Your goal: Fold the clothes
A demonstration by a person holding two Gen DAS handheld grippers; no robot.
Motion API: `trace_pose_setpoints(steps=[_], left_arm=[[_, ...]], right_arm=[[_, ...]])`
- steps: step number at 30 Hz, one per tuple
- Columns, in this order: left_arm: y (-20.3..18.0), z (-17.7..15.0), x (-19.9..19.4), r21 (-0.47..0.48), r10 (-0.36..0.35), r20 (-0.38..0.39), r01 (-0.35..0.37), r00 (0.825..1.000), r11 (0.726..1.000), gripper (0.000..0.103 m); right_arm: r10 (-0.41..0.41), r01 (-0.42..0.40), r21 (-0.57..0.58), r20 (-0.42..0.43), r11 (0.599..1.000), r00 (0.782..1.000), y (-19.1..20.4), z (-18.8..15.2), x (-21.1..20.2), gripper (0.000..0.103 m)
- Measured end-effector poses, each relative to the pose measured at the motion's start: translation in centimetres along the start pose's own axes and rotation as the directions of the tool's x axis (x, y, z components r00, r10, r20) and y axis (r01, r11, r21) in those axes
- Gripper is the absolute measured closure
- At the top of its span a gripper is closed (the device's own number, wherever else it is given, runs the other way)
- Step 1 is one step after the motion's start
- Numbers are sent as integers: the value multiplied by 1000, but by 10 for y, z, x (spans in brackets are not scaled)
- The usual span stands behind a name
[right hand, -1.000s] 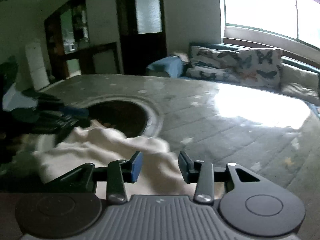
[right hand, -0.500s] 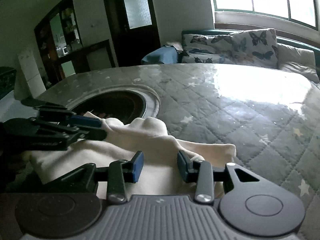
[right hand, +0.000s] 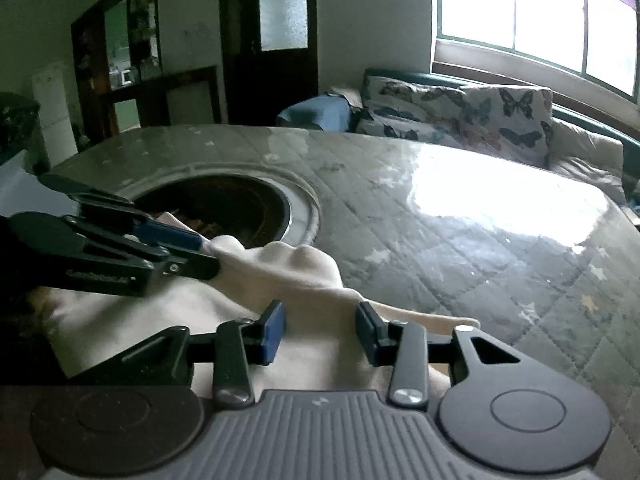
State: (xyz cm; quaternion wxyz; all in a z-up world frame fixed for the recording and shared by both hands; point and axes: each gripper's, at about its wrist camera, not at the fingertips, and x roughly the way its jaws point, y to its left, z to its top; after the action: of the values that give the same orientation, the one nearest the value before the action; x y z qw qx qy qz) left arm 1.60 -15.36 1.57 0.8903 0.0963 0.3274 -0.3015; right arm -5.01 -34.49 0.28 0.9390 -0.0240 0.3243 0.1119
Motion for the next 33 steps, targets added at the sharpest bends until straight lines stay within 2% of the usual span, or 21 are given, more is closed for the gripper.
trace_pose_setpoints(steps=[1, 3, 9, 15, 18, 23, 29, 33], left_arm=[[0, 0, 0, -2, 4, -2, -4, 1000, 1000, 57], [-3, -1, -3, -1, 17, -5, -17, 1000, 1000, 56], [-12, -6, -18, 1, 42, -1, -42, 999, 999, 53], [-26, -17, -38, 24, 79, 18, -79, 997, 997, 51], [-33, -23, -50, 41, 110, 44, -111, 993, 993, 46], [-39, -32, -73, 36, 136, 94, -140, 986, 989, 45], [-49, -52, -85, 35, 173, 115, -178, 978, 983, 45], [-47, -62, -82, 33, 177, 90, -180, 980, 983, 45]], right_arm=[[-6, 6, 4, 1, 1000, 1000, 0, 1, -1, 57], [-29, 29, 5, 10, 1000, 1000, 2, 2, -6, 56], [-9, 9, -18, 40, 1000, 999, 15, -1, -25, 46], [13, -13, -5, 0, 1000, 1000, 22, -19, -25, 45], [14, -14, 10, 24, 1000, 1000, 22, -22, -37, 44], [20, -20, 8, 67, 1000, 998, 27, -27, -61, 44], [3, -4, 3, 82, 1000, 997, 33, -47, -79, 44], [-4, 2, 25, 75, 1000, 997, 29, -58, -84, 44]])
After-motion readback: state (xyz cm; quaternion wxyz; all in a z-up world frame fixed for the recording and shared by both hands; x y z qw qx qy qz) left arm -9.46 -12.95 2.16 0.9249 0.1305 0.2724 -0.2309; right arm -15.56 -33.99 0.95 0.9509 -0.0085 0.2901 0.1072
